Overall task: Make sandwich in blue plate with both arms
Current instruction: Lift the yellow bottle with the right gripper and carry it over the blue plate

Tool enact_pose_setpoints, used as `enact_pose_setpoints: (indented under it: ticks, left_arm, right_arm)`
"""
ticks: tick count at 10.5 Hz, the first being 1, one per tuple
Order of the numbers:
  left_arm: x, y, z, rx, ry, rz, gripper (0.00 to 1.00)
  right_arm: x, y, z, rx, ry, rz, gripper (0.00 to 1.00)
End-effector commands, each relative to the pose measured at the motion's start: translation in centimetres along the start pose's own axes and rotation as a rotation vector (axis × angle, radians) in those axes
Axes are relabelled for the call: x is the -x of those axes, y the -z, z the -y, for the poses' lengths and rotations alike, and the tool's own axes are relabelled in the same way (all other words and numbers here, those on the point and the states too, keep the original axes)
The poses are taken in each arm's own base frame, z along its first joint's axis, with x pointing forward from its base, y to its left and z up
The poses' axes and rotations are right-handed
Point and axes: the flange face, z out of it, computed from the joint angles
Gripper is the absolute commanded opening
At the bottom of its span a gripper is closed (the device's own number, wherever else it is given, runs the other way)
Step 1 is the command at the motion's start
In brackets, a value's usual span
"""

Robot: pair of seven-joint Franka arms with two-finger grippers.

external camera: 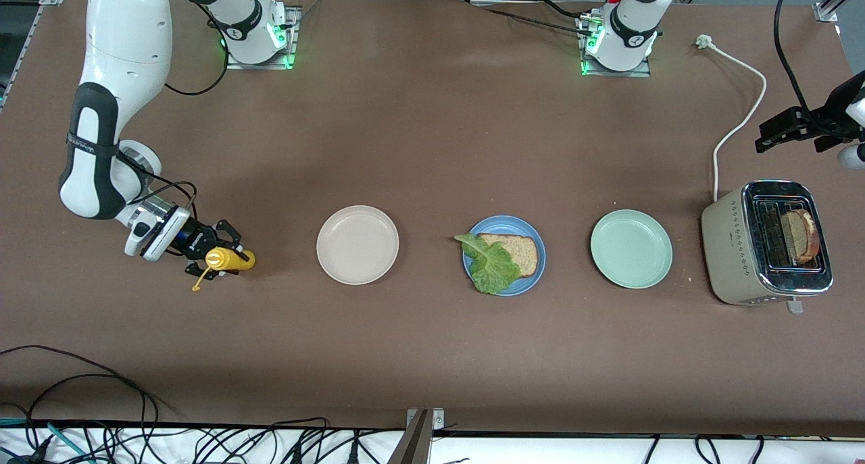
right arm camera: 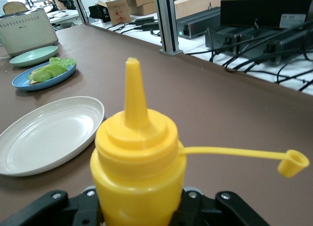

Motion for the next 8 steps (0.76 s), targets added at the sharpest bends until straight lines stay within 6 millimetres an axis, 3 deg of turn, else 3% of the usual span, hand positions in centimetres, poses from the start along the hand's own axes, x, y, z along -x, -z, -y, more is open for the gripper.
enact_pose_setpoints:
  ticks: [1, 3, 5, 8]
  left_arm:
    - [-0.1, 0.6, 0.0, -0.019, 0.006, 0.005, 1.0]
    - [-0.1, 0.6, 0.0, -0.019, 0.006, 0.005, 1.0]
    - [0.0, 0.4, 1.1, -0.017, 0.025, 0.008, 1.0]
    - [-0.3, -0.2, 2.0, -0.012, 0.039, 0.019, 1.0]
  right_arm:
    - [-5.2, -0.5, -2.6, 0.003, 0.091, 0.079, 0.13]
    - [-10.4, -1.4, -3.7, 0.013, 0.112, 0.149, 0.13]
    - [-16.7, -3.2, -2.6, 0.119, 0.151, 0.227, 0.14]
    - [-25.1, -8.8, 4.0, 0.277, 0.155, 0.319, 0.14]
